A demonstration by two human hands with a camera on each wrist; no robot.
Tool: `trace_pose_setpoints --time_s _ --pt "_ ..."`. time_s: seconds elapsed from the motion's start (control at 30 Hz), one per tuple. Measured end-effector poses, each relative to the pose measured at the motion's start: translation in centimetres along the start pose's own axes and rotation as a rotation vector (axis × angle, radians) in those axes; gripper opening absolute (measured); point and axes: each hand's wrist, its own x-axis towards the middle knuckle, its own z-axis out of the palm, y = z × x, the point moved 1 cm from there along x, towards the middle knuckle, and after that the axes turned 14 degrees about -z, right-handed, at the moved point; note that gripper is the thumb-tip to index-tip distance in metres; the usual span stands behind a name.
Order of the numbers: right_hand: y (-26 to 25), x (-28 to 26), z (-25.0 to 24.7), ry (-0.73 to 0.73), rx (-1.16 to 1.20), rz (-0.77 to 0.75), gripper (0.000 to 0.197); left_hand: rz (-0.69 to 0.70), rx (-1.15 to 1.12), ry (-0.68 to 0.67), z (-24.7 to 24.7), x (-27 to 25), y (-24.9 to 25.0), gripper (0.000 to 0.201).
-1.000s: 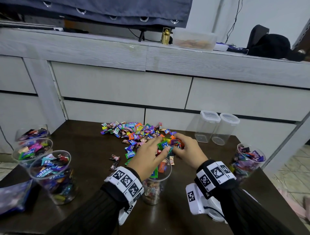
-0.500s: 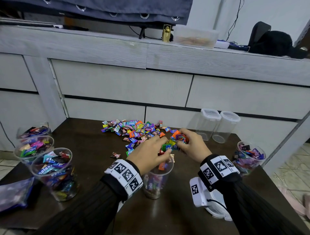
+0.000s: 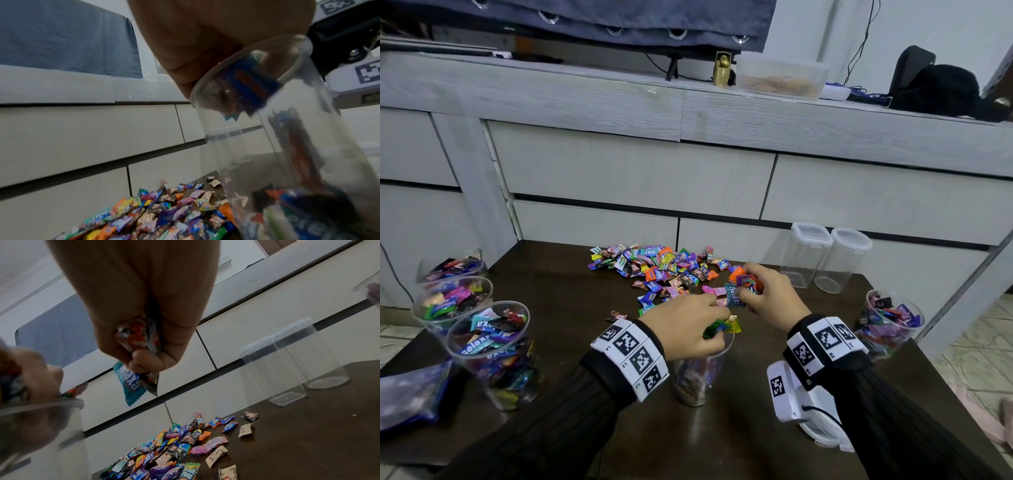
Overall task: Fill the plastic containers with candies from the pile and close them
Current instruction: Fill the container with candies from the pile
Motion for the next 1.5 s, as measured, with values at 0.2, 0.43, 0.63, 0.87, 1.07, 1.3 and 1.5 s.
trace_pose_setpoints --time_s 0.2,0.43,0.63,0.87,1.07,1.3,1.5 --pt "0.1 0.1 0.0 -0.012 0.009 0.028 0.016 0.009 0.069 -0.140 -1.1 0.7 0.1 0.029" --pt "-0.1 0.3 -0.1 -0.012 0.021 0.023 0.014 0.016 0.080 -0.292 -1.5 1.6 0.1 0.031" --pt "-0.2 0.2 -0.1 -0.003 -0.008 0.002 0.015 -0.028 -0.001 -0.299 -1.1 1.8 -0.5 0.035" --pt "-0.1 0.2 -0.1 0.004 0.002 -0.007 0.015 -0.021 -0.313 -0.132 -1.2 0.9 -1.0 0.017" --pt "-0.3 0.5 -0.7 -0.004 -0.003 -0.020 0.012 -0.199 -0.548 -0.056 0.5 -1.0 -4.0 0.092" --pt "-4.1 1.2 0.2 -0.029 0.198 -0.187 0.023 -0.301 -0.664 -0.214 3.2 -1.3 -4.5 0.115" --pt "-4.7 -0.1 3.8 -0.314 -0.001 -0.360 0.015 -0.305 -0.766 -0.153 4.0 -1.5 -4.6 0.086"
